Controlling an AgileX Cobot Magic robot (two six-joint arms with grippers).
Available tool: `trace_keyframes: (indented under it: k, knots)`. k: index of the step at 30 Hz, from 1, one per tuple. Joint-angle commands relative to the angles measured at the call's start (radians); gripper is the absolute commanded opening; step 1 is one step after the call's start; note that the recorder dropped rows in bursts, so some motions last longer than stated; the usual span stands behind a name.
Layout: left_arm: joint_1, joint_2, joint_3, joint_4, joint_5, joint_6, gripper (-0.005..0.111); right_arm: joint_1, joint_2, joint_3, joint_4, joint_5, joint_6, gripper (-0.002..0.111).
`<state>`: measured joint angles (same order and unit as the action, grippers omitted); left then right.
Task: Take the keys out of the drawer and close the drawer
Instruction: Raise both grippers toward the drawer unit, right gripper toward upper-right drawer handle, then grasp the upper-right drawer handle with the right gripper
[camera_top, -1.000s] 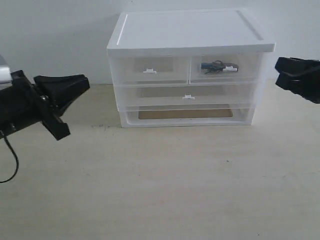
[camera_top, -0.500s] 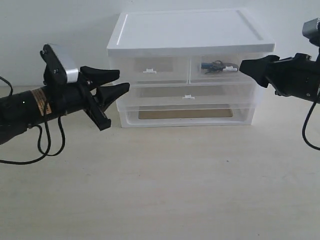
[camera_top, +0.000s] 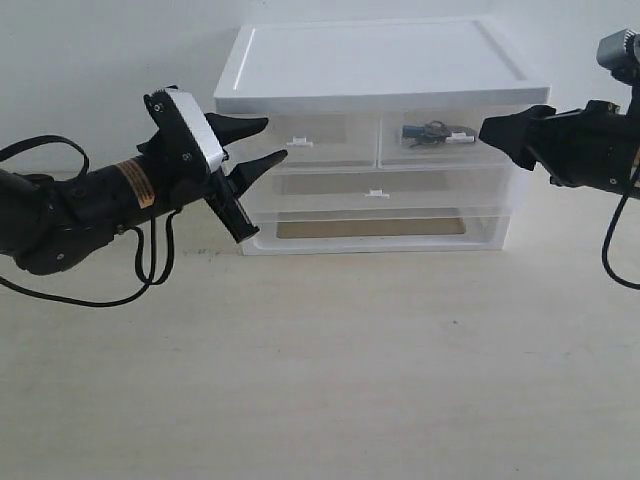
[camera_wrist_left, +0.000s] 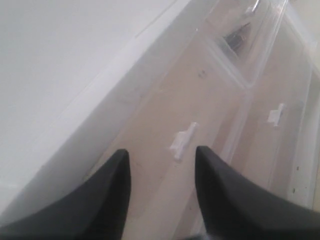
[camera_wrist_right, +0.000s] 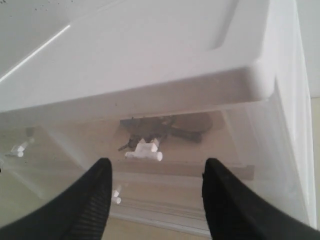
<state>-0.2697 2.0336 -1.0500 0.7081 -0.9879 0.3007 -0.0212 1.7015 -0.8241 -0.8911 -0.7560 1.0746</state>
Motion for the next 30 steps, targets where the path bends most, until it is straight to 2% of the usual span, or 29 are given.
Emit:
trace_keyframes:
  k: [1, 8, 15, 22, 30]
  knots:
    - [-0.007, 0.019, -0.021, -0.016, 0.046, 0.007, 0.039, 0.001, 0.015, -0.004, 0.018, -0.002, -0.012, 0.05]
    - [-0.007, 0.042, -0.044, -0.016, 0.044, 0.007, 0.039, 0.003, 0.057, -0.019, 0.02, -0.042, -0.012, 0.05]
    - [-0.007, 0.042, -0.044, -0.016, 0.044, 0.007, 0.039, 0.05, 0.084, -0.074, 0.014, -0.025, 0.035, 0.05]
    - [-0.007, 0.042, -0.044, -0.014, 0.044, 0.007, 0.039, 0.052, 0.15, -0.156, -0.024, 0.038, 0.202, 0.05]
    - [-0.007, 0.042, -0.044, -0.012, 0.043, 0.007, 0.039, 0.052, 0.197, -0.167, -0.006, -0.04, 0.233, 0.05]
